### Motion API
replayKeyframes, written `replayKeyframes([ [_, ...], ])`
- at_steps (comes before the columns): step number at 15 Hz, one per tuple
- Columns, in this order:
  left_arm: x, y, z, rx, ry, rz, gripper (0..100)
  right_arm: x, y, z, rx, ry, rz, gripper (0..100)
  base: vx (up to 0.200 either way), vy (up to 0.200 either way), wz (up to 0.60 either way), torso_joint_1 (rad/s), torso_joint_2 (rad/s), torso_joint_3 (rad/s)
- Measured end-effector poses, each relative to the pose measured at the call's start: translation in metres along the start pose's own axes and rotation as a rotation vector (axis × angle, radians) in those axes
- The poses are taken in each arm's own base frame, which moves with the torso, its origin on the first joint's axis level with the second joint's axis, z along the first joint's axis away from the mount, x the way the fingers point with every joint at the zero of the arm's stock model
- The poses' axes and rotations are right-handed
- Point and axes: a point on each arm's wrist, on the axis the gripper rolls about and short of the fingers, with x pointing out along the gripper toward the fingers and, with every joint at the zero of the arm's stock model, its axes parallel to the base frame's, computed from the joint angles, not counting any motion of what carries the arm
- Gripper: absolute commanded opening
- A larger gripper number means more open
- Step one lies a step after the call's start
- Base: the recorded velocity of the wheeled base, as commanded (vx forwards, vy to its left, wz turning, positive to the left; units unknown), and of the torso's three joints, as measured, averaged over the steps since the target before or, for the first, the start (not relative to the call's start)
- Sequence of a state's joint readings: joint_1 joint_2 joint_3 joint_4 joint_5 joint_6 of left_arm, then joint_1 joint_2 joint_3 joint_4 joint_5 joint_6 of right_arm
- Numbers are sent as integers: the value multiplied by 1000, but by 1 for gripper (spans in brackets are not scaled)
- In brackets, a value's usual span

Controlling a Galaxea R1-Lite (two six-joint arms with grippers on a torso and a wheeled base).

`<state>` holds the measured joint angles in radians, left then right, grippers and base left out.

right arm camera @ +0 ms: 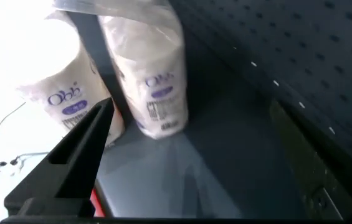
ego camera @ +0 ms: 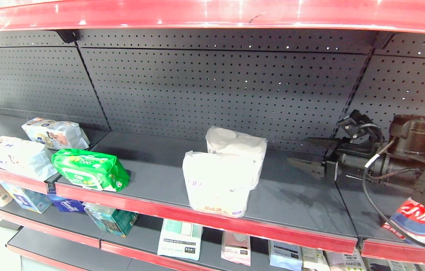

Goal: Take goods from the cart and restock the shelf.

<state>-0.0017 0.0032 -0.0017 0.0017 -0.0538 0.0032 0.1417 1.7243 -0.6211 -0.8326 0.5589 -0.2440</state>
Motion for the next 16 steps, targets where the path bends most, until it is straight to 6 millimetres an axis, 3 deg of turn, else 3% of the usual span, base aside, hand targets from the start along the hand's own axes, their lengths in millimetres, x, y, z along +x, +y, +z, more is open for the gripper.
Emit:
replayKeyframes([
  [8, 0, 0, 0, 0, 0, 0, 100, -84, 44, 5, 104, -36, -298, 100, 0, 0, 0, 0, 0, 0],
  [14, 0, 0, 0, 0, 0, 0, 100, -127, 71, 6, 78, -121, -434, 100, 0, 0, 0, 0, 0, 0],
  [16, 0, 0, 0, 0, 0, 0, 100, -141, 82, -5, 80, -115, -459, 100, 0, 0, 0, 0, 0, 0],
])
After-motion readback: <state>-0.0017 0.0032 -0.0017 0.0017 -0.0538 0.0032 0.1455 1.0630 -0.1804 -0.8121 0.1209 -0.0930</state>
